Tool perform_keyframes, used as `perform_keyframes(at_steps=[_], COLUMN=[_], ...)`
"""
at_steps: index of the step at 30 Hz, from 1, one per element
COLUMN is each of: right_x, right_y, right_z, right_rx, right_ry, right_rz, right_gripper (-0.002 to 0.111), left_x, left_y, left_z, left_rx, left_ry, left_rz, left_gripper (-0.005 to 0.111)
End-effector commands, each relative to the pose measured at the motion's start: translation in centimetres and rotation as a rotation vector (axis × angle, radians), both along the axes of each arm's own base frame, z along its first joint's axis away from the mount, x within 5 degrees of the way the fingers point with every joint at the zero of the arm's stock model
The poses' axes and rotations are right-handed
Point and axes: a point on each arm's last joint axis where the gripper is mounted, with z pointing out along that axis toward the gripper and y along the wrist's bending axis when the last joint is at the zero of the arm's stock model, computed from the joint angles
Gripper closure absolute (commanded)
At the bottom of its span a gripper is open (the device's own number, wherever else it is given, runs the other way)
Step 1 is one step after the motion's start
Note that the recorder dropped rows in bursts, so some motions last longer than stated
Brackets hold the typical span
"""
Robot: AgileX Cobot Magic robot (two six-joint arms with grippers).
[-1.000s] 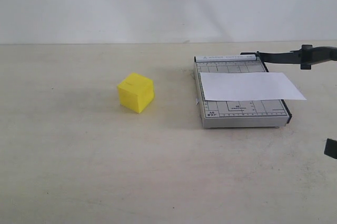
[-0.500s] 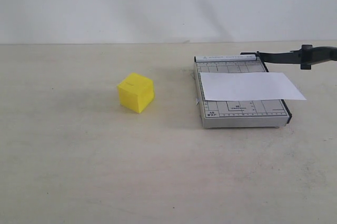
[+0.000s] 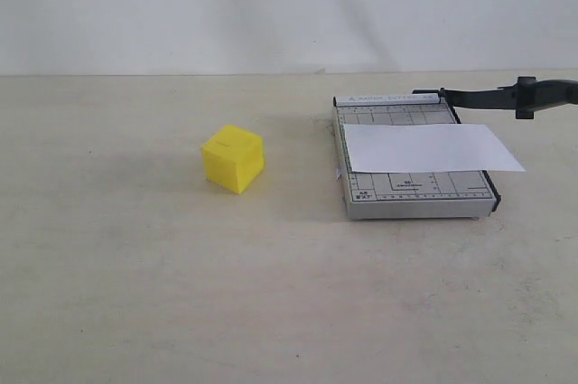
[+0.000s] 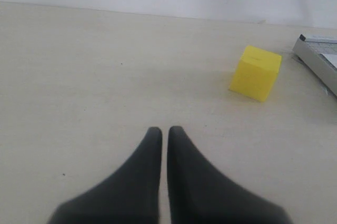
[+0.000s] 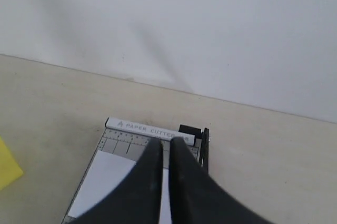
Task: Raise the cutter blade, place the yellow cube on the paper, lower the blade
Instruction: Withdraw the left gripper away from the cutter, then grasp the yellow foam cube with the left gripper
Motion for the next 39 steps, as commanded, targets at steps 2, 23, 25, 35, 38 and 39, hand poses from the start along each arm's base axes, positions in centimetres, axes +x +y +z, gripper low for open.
perform_keyframes(at_steps=[2, 23, 25, 35, 38, 39], right_x=[0.0, -0.3, -1.4, -10.7, -10.9, -11.0], right_y=[0.0, -0.7, -1.0, -2.1, -2.0, -1.9], right_z=[0.9, 0.7, 0.5, -5.7, -6.4, -6.7], right_rx=[-0.019, -0.031, 0.006, -0.113, -0.107, -0.107], right_ry=[-0.012, -0.054, -0.097, -0.14, -0.074, -0.046], right_rz=[0.016, -0.057, -0.1, -0.11, -0.097, -0.09], right_gripper=[0.103, 0.109, 0.109, 0.109, 0.109, 0.109], left_x=[0.4, 18.7, 20.3, 24.5, 26.3, 26.9], left_y=[-0.3, -7.1, -7.3, -9.6, -9.5, -10.3], left_z=[2.2, 2.9, 1.8, -0.1, -0.6, -1.1], left_rx=[-0.274, 0.046, 0.007, -0.142, -0.089, -0.007], left_ry=[-0.209, 0.196, 0.236, 0.112, 0.08, 0.069], left_rz=[0.018, -0.444, -0.421, -0.56, -0.518, -0.56], left_gripper=[0.102, 0.102, 0.102, 0.004, -0.003, -0.002])
